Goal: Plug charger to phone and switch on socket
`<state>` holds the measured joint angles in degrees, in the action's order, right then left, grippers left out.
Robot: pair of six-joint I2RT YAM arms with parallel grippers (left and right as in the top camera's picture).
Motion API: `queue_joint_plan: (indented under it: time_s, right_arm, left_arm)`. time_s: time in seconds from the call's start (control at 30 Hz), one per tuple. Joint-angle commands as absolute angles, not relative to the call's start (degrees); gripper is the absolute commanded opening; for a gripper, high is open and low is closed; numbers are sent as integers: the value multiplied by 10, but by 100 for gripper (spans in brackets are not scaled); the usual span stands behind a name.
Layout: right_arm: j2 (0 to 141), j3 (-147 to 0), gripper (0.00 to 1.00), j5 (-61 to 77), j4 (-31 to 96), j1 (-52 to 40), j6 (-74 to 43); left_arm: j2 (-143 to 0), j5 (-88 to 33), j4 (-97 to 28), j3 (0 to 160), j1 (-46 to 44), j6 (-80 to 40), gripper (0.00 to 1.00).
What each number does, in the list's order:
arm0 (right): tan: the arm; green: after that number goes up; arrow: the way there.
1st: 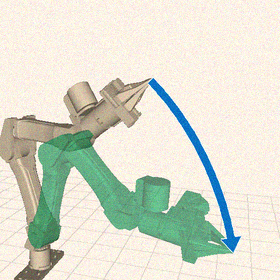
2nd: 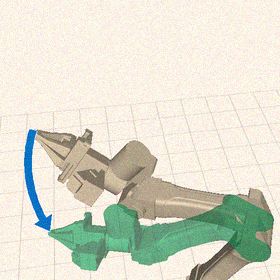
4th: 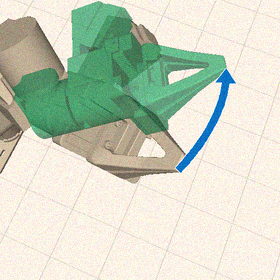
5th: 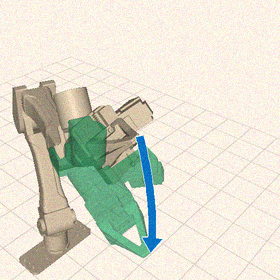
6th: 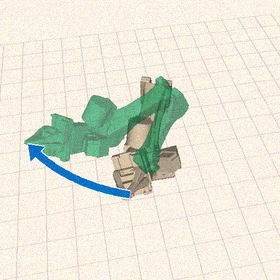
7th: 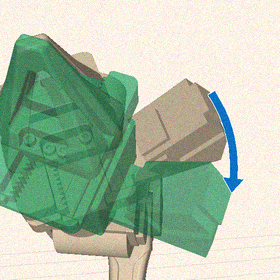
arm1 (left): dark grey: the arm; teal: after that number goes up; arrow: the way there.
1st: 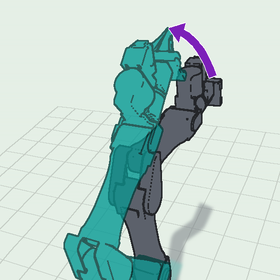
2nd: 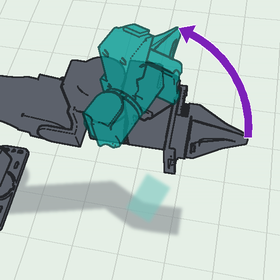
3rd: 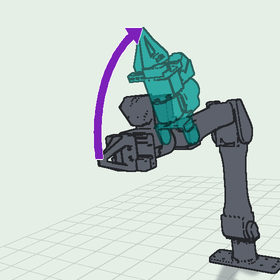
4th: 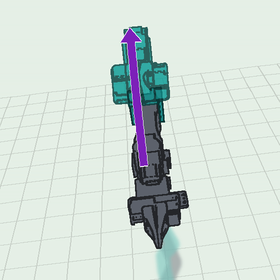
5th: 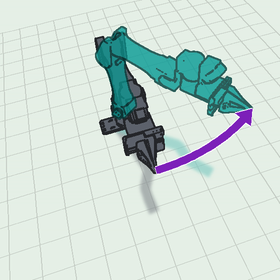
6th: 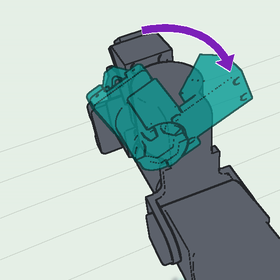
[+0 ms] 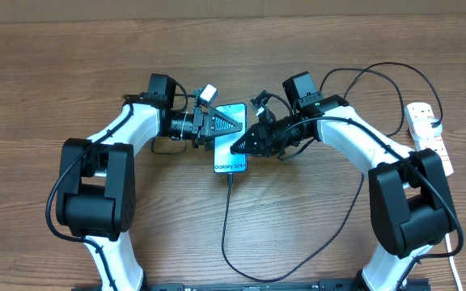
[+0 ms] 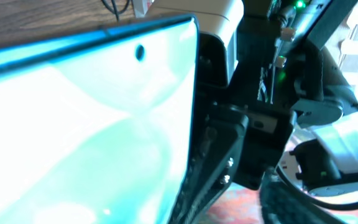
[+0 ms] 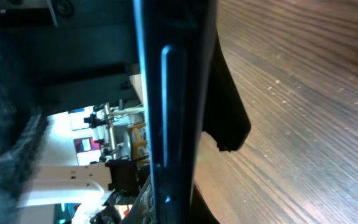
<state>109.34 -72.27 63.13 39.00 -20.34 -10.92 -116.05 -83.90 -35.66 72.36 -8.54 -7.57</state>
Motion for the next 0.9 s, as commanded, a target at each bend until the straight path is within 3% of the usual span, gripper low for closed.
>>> queue_joint_plan:
  time_s: [0.0,0.1,0.23,0.5,0.87]
  right_arm:
    - [1085,-724,4,626,385,-203,-107]
    - [1085,-724,4,626,382,-203,-107]
    - [1085,-724,4,609,380,-203,-107]
    - [1085,-724,4,514,401,-203,-137]
    - [1085,-724,4,404,420,-203,-153]
  left_arm:
    - [-1151,-829,-357,728,-86,-78,78]
    - [-1151,-816,-357,728,-86,-78,83]
    - [-1151,-770,-361,728,-86,-78,100]
    - [-1151,-656,-373,728,-79,-95,100]
    - [-1151,-593,-391,728,-15,-105,100]
